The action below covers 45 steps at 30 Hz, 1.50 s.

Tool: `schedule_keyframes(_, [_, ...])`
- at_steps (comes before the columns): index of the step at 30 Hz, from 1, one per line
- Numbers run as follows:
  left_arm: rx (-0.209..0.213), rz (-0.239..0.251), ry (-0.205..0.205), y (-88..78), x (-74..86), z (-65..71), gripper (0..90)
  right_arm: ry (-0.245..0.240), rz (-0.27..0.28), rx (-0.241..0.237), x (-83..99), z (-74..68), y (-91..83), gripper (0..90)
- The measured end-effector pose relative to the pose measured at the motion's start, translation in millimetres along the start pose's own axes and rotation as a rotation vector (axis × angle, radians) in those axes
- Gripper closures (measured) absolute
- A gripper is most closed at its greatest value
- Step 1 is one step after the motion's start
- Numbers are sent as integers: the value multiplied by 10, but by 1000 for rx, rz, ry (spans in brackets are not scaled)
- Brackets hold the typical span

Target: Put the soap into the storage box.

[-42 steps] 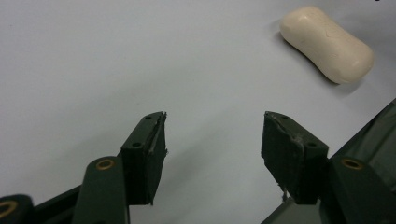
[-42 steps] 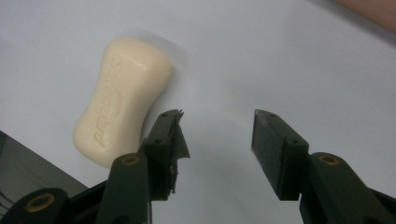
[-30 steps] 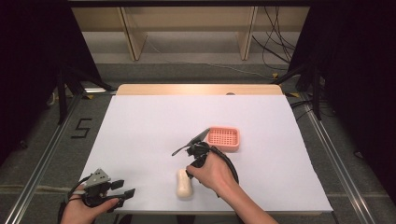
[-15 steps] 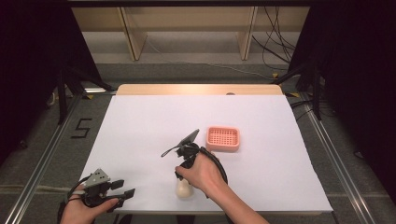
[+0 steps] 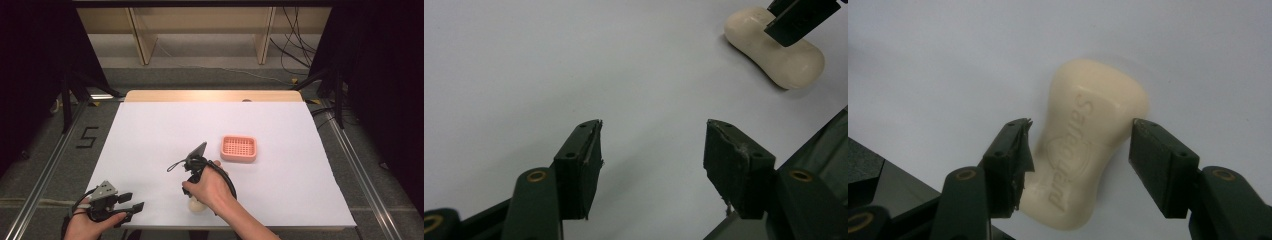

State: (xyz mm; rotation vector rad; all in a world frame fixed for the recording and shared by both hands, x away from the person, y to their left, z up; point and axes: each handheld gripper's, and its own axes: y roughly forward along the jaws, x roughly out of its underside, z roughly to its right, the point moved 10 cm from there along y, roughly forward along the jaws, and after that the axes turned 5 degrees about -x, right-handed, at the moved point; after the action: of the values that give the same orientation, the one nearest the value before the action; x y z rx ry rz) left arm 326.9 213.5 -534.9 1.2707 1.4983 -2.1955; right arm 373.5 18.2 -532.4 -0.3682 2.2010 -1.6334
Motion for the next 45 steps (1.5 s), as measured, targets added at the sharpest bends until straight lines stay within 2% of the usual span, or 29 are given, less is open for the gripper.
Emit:
schedule_keyframes(2, [-4, 7, -2, 4, -5, 2, 400, 6, 14, 19, -12, 13, 16, 412])
schedule_keyframes(6, [-3, 4, 6, -3, -8, 2, 403, 13, 1, 31, -7, 19, 60, 390])
schedule_keyframes(8, [-1, 11, -3, 6, -13, 10, 403, 24, -6, 31, -4, 18, 80, 381])
schedule_keyframes(10, [-4, 18, -2, 15, -14, 9, 403, 14, -21, 18, 5, 12, 113, 384])
schedule_keyframes(11, [-5, 17, -1, 15, -13, 8, 403, 22, -29, 32, 17, 13, 138, 395])
schedule_keyframes(15, [-2, 18, -3, 14, -13, 12, 404, 12, -45, 39, 27, 2, 203, 421])
schedule_keyframes(17, [1, 10, 1, 8, -6, 15, 405, 1, -55, 46, 31, -6, 233, 432])
schedule_keyframes(19, [-3, 17, -3, 10, -11, 13, 406, -36, -54, 60, 22, -13, 253, 454])
schedule_keyframes(22, [-5, 24, -9, 14, -16, 13, 407, -52, -81, 55, 37, -41, 263, 484])
schedule_keyframes(23, [-5, 24, -9, 14, -15, 13, 408, -89, -75, 69, 23, -20, 264, 493])
schedule_keyframes(25, [-1, 8, 3, 5, -3, 10, 409, -83, -84, 68, 33, -36, 264, 498])
schedule_keyframes(28, [-1, 14, 4, 9, -8, 18, 411, -113, -88, 67, 31, -25, 263, 502])
schedule_keyframes(29, [-18, 1, 13, 1, 4, 1, 411, -123, -86, 71, 34, -26, 264, 502])
schedule_keyframes(30, [1, -5, 17, 2, 9, 10, 412, -128, -88, 73, 37, -23, 264, 503])
schedule_keyframes(31, [1, -4, 17, 4, 9, 10, 412, -143, -88, 74, 35, -21, 263, 503])
schedule_keyframes(33, [2, 9, 1, 14, -3, 24, 413, -148, -91, 66, 42, -31, 261, 503])
schedule_keyframes(34, [2, -4, 18, 3, 10, 9, 415, -153, -92, 64, 44, -29, 261, 504])
schedule_keyframes(38, [5, 5, 5, 9, 4, 20, 419, -163, -112, 50, 60, -42, 253, 504])
schedule_keyframes(39, [5, 5, 7, 7, 3, 20, 420, -192, -110, 52, 54, -20, 256, 504])
schedule_keyframes(40, [-2, 15, 4, 9, -5, 19, 421, -193, -112, 50, 54, -20, 254, 505])
schedule_keyframes(42, [3, 10, 6, 4, -1, 18, 422, -176, -115, 45, 57, -33, 250, 505])
schedule_keyframes(45, [1, -8, 17, -4, 17, -1, 424, -182, -128, 39, 68, -24, 245, 505])
